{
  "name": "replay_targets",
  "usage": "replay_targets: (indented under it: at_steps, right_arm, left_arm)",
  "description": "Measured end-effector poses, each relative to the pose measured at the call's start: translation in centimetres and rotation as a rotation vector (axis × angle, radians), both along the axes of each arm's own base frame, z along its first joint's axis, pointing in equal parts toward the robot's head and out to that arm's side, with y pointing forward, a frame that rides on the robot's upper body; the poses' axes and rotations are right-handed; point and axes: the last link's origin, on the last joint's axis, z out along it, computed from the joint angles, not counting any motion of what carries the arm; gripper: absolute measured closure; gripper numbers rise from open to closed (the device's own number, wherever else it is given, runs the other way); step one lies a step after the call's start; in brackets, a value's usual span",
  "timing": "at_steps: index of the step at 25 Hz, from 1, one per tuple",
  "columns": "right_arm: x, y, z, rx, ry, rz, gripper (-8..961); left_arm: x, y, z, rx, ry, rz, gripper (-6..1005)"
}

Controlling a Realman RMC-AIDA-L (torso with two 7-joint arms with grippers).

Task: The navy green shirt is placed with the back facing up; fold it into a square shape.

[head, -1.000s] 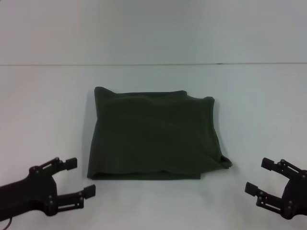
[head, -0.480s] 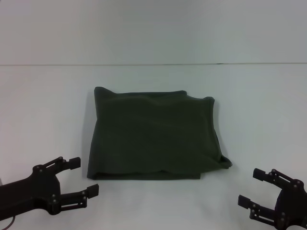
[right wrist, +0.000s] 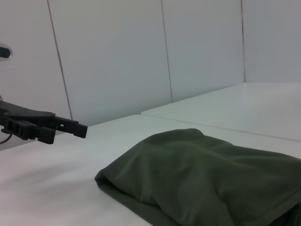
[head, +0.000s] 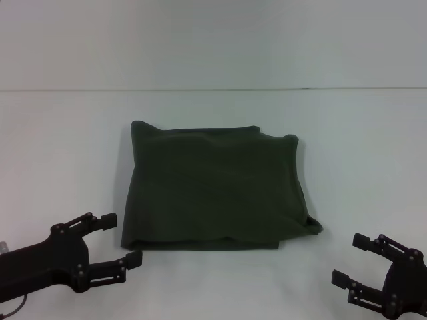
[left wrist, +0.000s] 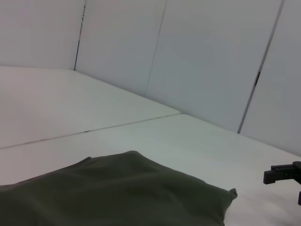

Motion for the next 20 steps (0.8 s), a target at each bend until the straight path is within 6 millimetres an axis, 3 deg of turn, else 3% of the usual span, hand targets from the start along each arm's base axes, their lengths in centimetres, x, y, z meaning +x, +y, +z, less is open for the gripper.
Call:
replay_targets:
  at_steps: [20]
  right_arm:
    - [-0.05, 0.13, 0.18, 0.003, 0.005, 0.0, 96]
  left_arm:
    - [0.53, 0.7, -0.04, -0.021, -0.021, 0.0, 50]
